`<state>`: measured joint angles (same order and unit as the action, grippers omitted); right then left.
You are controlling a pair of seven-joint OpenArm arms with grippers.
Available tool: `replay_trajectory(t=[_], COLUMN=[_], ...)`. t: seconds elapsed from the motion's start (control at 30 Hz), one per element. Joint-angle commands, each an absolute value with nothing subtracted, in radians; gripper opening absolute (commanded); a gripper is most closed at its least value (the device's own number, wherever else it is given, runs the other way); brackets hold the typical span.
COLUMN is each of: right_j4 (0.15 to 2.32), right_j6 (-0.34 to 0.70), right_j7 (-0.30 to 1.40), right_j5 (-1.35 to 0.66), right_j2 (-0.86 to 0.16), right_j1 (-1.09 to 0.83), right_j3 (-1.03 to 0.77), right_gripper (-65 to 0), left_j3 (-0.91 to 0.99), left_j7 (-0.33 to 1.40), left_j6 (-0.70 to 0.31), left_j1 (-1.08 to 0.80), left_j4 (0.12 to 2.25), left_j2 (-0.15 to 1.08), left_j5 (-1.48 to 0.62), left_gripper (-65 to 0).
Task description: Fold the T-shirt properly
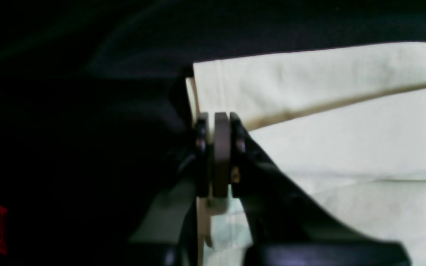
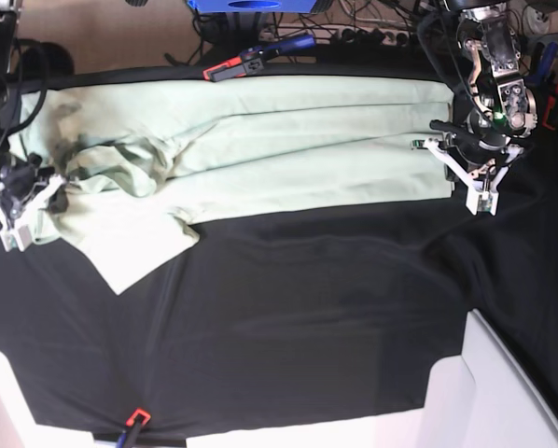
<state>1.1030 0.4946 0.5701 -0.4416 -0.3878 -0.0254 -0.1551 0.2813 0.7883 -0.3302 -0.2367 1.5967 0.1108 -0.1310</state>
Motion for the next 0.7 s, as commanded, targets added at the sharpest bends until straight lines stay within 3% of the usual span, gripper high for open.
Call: replay_trajectory(t=[0.0, 0.5, 0.57, 0.67], right_j4=[1.118, 1.118, 1.122, 1.124], right_j6=[0.496, 0.495, 0.495, 0.501], right_j7=[0.552, 0.624, 0.665, 0.716], right_j5=[-0.453, -0.458, -0.458, -0.458], right_j2=[-0.406, -0.386, -0.377, -0.355], right_j1=[-0.018, -0.028, -0.025, -0.024], right_j3=[-0.163, -0.176, -0.223, -0.288], right_gripper=[-65.0, -65.0, -62.2, -47.7], left_j3=[0.288, 0.280, 0.280, 0.282], left_j7=[0.771, 0.763, 0.769, 0.771], left_j6=[-0.326, -0.328, -0.326, -0.325], left_j1=[-0.231, -0.222, -0.222, -0.228], left_j4=[1.601, 1.520, 1.520, 1.520], left_j2=[0.125, 0.119, 0.119, 0.122], left_j5=[-0.130, -0.038, -0.038, -0.038], left_gripper=[-65.0, -65.0, -59.8, -40.6])
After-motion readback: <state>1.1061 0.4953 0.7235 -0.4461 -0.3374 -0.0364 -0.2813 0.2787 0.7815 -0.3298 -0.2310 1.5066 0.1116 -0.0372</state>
